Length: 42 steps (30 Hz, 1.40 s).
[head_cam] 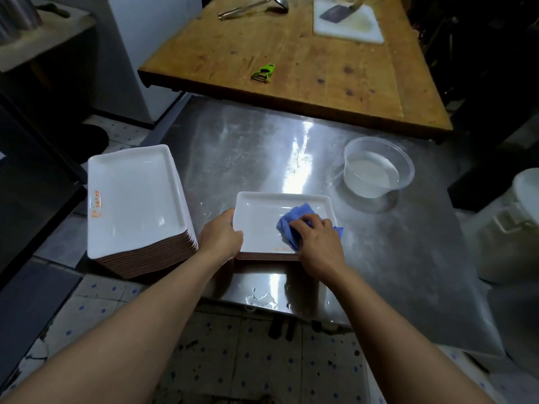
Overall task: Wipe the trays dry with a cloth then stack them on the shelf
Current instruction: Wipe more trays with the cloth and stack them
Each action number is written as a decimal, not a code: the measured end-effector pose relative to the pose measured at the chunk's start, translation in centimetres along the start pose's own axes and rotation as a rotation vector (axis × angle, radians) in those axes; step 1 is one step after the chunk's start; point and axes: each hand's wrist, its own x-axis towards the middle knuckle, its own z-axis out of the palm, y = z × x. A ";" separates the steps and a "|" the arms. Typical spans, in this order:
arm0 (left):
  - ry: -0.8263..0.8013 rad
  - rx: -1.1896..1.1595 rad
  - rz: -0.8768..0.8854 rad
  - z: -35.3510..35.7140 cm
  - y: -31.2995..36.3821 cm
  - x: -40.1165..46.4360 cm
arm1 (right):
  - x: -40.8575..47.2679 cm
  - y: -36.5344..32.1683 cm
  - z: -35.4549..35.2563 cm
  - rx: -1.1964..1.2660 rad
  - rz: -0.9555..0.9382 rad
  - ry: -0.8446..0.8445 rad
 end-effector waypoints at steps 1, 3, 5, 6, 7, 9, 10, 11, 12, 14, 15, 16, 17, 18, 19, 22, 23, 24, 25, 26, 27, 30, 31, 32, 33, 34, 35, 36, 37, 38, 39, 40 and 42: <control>0.007 0.022 0.003 0.1 0.1 0.0 | -0.4 0.3 -0.2 0.011 -0.010 -0.007; 0.019 0.036 -0.022 0.1 0.4 -0.1 | -1.4 0.8 -0.5 0.016 -0.023 -0.013; 0.015 0.032 -0.034 0.1 0.6 -0.1 | -2.2 1.5 -0.9 -0.018 -0.010 -0.013; 0.014 0.026 -0.033 0.0 0.7 -0.2 | -2.7 1.8 -1.1 -0.046 0.004 -0.013; 0.015 0.020 -0.031 0.0 0.8 -0.3 | -3.2 2.1 -1.3 -0.073 0.021 -0.010; 0.026 0.029 -0.028 -0.1 1.0 -0.5 | -4.0 2.5 -1.8 -0.099 0.066 -0.009; 0.033 0.050 -0.028 -0.1 1.1 -0.6 | -4.3 2.5 -2.1 -0.072 0.097 -0.006; 0.037 0.081 -0.031 -0.2 1.2 -0.6 | -4.5 2.4 -2.4 -0.031 0.129 -0.001; 0.035 0.119 -0.037 -0.2 1.5 -0.8 | -4.7 2.3 -2.7 0.002 0.160 0.006; 0.039 0.194 -0.062 -0.3 2.0 -1.4 | -5.0 2.3 -3.5 0.037 0.205 0.031; 0.049 0.228 -0.082 -0.4 2.4 -1.8 | -5.2 2.5 -3.9 0.068 0.217 0.063; 0.068 0.256 -0.100 -0.4 2.7 -2.4 | -5.5 2.7 -4.4 0.117 0.225 0.099; 0.095 0.280 -0.097 -0.3 3.1 -3.1 | -5.8 2.9 -4.9 0.176 0.230 0.133; 0.128 0.305 -0.054 -0.2 3.5 -3.9 | -6.2 3.2 -5.4 0.224 0.239 0.157; 0.157 0.334 0.029 0.0 3.9 -4.5 | -6.5 3.4 -5.8 0.255 0.250 0.174; 0.148 0.399 0.319 1.3 5.2 -5.9 | -7.0 4.2 -6.7 0.373 0.289 0.221; 0.116 0.408 0.375 1.8 5.7 -6.1 | -7.2 4.3 -6.8 0.421 0.304 0.221; 0.083 0.422 0.409 2.3 6.1 -6.2 | -7.3 4.5 -6.9 0.459 0.315 0.222; 0.059 0.446 0.434 2.8 6.4 -6.4 | -7.4 4.8 -6.8 0.480 0.320 0.232; 0.053 0.486 0.453 3.3 6.7 -6.5 | -7.6 5.0 -6.8 0.498 0.321 0.250; 0.061 0.535 0.468 3.7 6.7 -6.6 | -7.7 5.1 -6.7 0.511 0.325 0.261; 0.095 0.594 0.472 4.3 6.6 -6.5 | -8.2 5.4 -6.3 0.537 0.351 0.253; 0.096 0.594 0.480 4.3 6.6 -6.4 | -8.4 5.4 -6.2 0.546 0.357 0.249; 0.097 0.602 0.495 4.2 6.6 -6.4 | -8.5 5.5 -6.0 0.555 0.359 0.245; 0.101 0.613 0.509 4.1 6.6 -6.5 | -8.6 5.5 -5.9 0.561 0.363 0.238; 0.109 0.629 0.525 4.0 6.6 -6.6 | -8.7 5.5 -5.9 0.568 0.366 0.237; 0.122 0.646 0.545 3.8 6.5 -6.7 | -8.9 5.5 -5.9 0.580 0.368 0.245; 0.143 0.656 0.569 3.7 6.4 -7.0 | -9.0 5.4 -6.0 0.606 0.365 0.261; 0.168 0.640 0.600 3.4 6.4 -7.3 | -9.1 5.3 -6.1 0.645 0.365 0.280; 0.180 0.610 0.638 3.1 6.5 -7.5 | -9.2 5.2 -6.2 0.683 0.368 0.298; 0.192 0.580 0.678 2.6 6.7 -7.8 | -9.3 5.1 -6.3 0.709 0.373 0.308; 0.211 0.565 0.716 2.2 7.1 -7.9 | -9.3 5.0 -6.5 0.721 0.377 0.315; 0.246 0.573 0.747 1.5 7.8 -8.0 | -9.4 4.7 -6.8 0.732 0.372 0.320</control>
